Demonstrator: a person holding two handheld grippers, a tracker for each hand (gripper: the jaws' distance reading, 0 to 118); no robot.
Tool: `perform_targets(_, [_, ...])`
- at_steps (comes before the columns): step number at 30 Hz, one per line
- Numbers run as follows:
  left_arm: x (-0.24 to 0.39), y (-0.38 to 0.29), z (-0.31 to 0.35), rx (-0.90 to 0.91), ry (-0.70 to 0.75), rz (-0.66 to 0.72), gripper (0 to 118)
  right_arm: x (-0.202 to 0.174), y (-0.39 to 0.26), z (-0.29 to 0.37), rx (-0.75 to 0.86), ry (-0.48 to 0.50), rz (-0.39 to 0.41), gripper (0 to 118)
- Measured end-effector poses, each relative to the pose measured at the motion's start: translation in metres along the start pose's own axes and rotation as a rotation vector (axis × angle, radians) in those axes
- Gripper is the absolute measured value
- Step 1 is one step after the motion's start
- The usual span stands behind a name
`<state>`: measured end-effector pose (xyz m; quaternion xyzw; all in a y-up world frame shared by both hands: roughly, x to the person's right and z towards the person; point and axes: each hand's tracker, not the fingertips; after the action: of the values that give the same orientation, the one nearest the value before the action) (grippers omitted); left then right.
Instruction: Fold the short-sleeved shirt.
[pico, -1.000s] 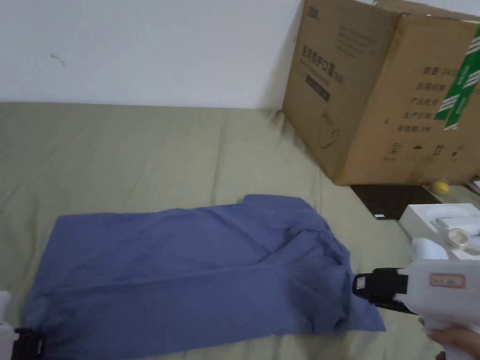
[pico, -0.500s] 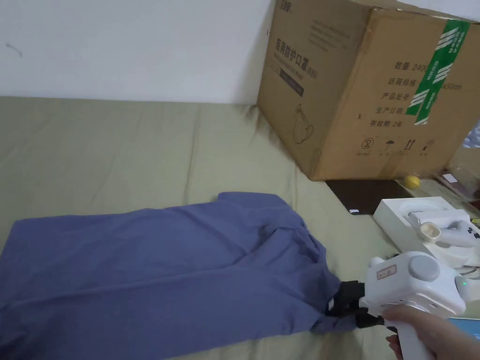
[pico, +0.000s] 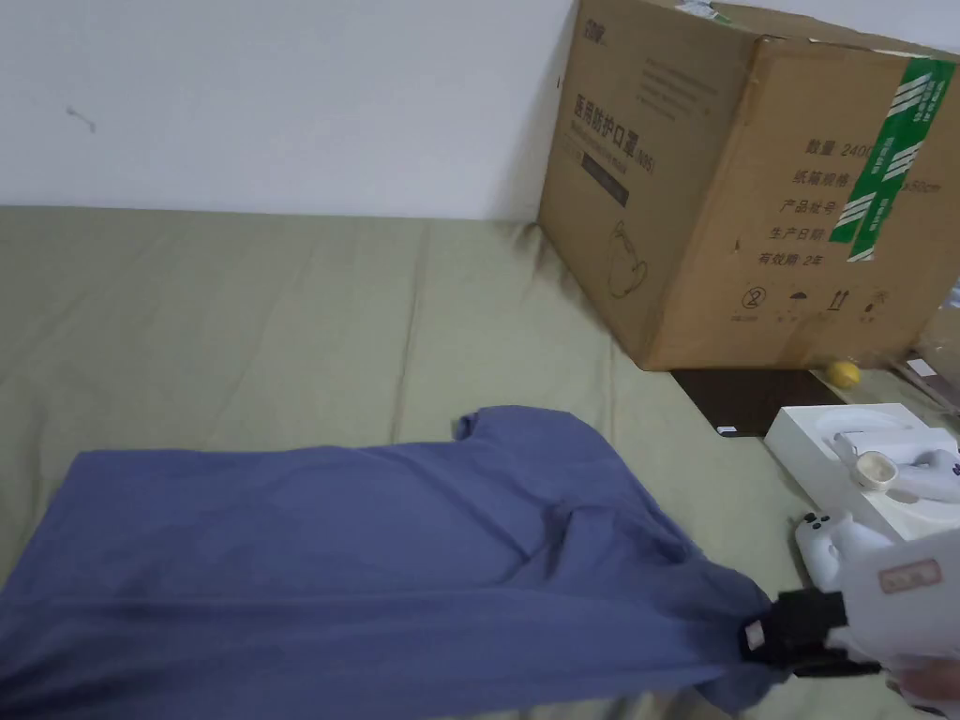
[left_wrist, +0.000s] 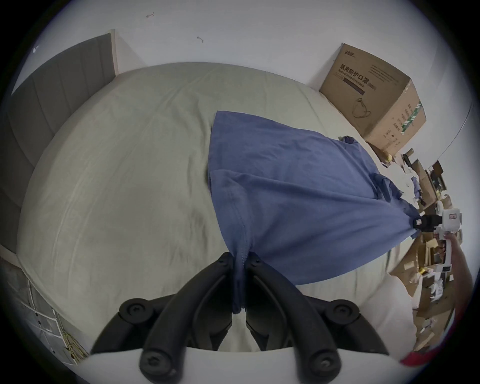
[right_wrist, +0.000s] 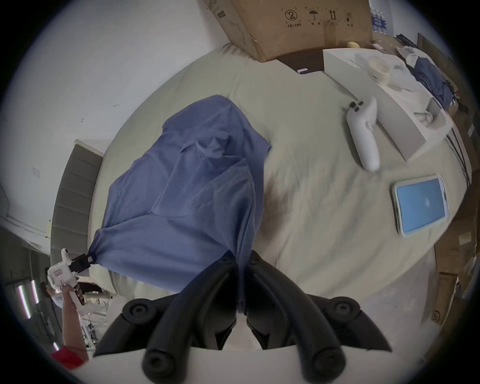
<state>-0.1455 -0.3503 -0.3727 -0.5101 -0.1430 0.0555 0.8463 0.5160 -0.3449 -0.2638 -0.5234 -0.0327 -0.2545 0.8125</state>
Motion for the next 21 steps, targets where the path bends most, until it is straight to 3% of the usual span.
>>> perform_targets(6, [-0.053, -0.058, -0.006, -0.058, -0.093, 0.105, 6, 0.015, -0.060, -0.008, -0.059, 0.001, 0.006, 5])
perform_targets(10, [-0.061, -0.076, -0.019, -0.003, -0.075, 0.167, 11, 0.027, -0.071, -0.034, -0.013, 0.010, -0.083, 8])
perform_targets(11, [-0.061, -0.077, -0.020, 0.011, -0.047, 0.168, 23, 0.026, -0.072, -0.036, -0.005, -0.002, -0.076, 19])
perform_targets(12, [-0.060, -0.076, -0.019, 0.028, 0.001, 0.141, 48, 0.023, -0.073, -0.038, 0.013, -0.015, -0.062, 35])
perform_targets(13, [-0.058, -0.076, -0.017, 0.044, 0.021, 0.099, 91, 0.028, -0.068, -0.037, 0.049, -0.035, -0.044, 62])
perform_targets(14, [-0.044, -0.073, -0.005, 0.076, 0.034, 0.066, 113, 0.022, -0.067, -0.033, 0.074, -0.051, -0.026, 91])
perform_targets(15, [-0.038, -0.071, 0.007, 0.127, 0.022, 0.030, 118, 0.015, -0.067, -0.027, 0.105, -0.044, -0.009, 110])
perform_targets(16, [-0.030, -0.066, 0.017, 0.158, 0.011, 0.026, 117, 0.005, -0.066, -0.017, 0.156, -0.014, 0.010, 118])
perform_targets(21, [0.024, -0.054, 0.063, 0.371, -0.066, -0.041, 117, -0.074, -0.072, 0.030, 0.348, 0.078, 0.147, 114])
